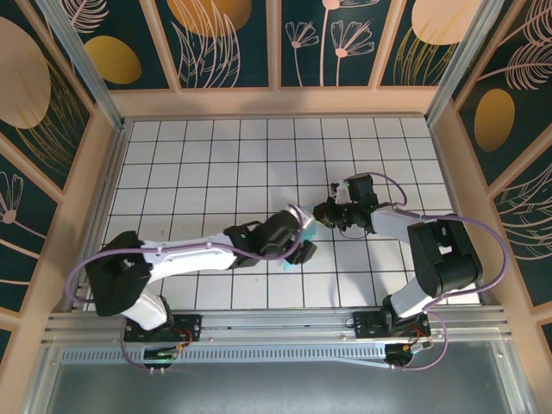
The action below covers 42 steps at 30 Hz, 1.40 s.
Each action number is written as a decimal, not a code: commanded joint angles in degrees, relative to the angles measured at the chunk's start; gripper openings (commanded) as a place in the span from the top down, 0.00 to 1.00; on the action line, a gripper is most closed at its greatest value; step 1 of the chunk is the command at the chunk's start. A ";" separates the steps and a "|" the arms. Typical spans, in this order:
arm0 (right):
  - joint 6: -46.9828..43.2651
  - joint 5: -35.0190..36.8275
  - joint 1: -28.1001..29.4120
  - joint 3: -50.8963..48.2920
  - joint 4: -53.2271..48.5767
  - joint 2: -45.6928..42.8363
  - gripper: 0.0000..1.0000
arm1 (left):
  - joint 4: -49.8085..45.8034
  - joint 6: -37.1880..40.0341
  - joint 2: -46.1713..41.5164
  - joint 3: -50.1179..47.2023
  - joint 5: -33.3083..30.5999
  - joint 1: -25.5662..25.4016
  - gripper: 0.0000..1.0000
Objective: Fold a paper plane with a square sheet of paper (fold left side to right side)
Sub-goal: Place the paper at the center of the table, then fold the wing for the fifth time at the center of the table.
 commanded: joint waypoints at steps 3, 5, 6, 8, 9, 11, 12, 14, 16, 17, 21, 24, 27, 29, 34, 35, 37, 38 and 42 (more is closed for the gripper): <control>0.71 -0.32 -0.89 1.32 -2.32 -0.58 1.00 | -8.11 2.33 6.63 6.32 -13.92 -4.56 0.27; 0.72 -0.37 -1.03 1.23 -2.20 -0.40 1.00 | -9.15 2.02 9.02 7.57 -16.54 -5.37 0.27; 0.72 -0.48 -1.10 1.20 -2.11 -0.36 1.00 | -9.65 1.85 9.75 8.10 -17.90 -5.80 0.27; 0.70 -0.50 -1.10 1.23 -2.14 -0.37 1.00 | -10.63 1.87 11.17 8.99 -19.27 -6.40 0.27; 0.64 -0.50 -1.09 1.21 -2.09 -0.39 1.00 | -11.29 1.56 11.98 9.51 -20.35 -6.54 0.27; 0.64 -0.57 -1.10 1.14 -1.88 -0.40 1.00 | -13.11 0.99 13.53 10.64 -22.01 -6.72 0.27; 0.66 -0.50 -1.22 1.02 -1.80 -0.31 1.00 | -14.00 0.70 14.34 11.15 -22.87 -6.89 0.27; 0.55 -0.58 -1.14 0.98 -1.74 -0.22 1.00 | -15.21 0.44 15.33 11.75 -24.48 -7.03 0.27; 0.70 -0.63 -1.19 0.75 -1.45 -0.01 1.00 | -16.02 0.02 15.97 11.95 -25.69 -7.17 0.27; 0.72 -0.59 -1.13 0.66 -1.37 0.08 1.00 | -16.12 -0.16 16.09 11.95 -25.74 -7.17 0.27; 0.86 -0.50 -1.23 0.44 -0.80 0.55 1.00 | -15.66 -1.19 16.82 11.71 -24.08 -7.25 0.32; 0.98 -0.50 -1.14 0.44 -0.51 1.02 1.00 | -15.42 -1.55 17.48 11.56 -24.05 -7.50 0.37; 1.06 -0.50 -1.09 0.18 -0.28 1.27 1.00 | -15.35 -1.55 17.86 11.51 -23.97 -7.52 0.44; 1.12 -0.50 -1.10 0.09 -0.15 1.32 1.00 | -15.08 -1.55 18.00 11.43 -23.79 -7.50 0.49; 0.96 -0.41 -1.15 -0.17 -0.29 1.29 1.00 | -14.69 -1.58 18.26 11.01 -24.29 -7.52 0.62; 0.91 -0.41 -1.15 -0.09 -0.15 1.32 1.00 | -14.60 -1.74 18.25 10.86 -24.46 -7.52 0.64; 0.82 -0.41 -1.15 -0.11 -0.30 1.29 1.00 | -14.14 -2.30 18.22 10.46 -24.82 -7.50 0.66; 0.81 -0.33 -1.10 -0.13 -0.22 1.22 1.00 | -13.67 -2.64 18.19 10.14 -24.84 -7.52 0.68; 0.77 0.41 -1.20 -0.18 -0.28 0.52 1.00 | -11.90 -4.00 17.99 8.85 -24.75 -7.52 0.76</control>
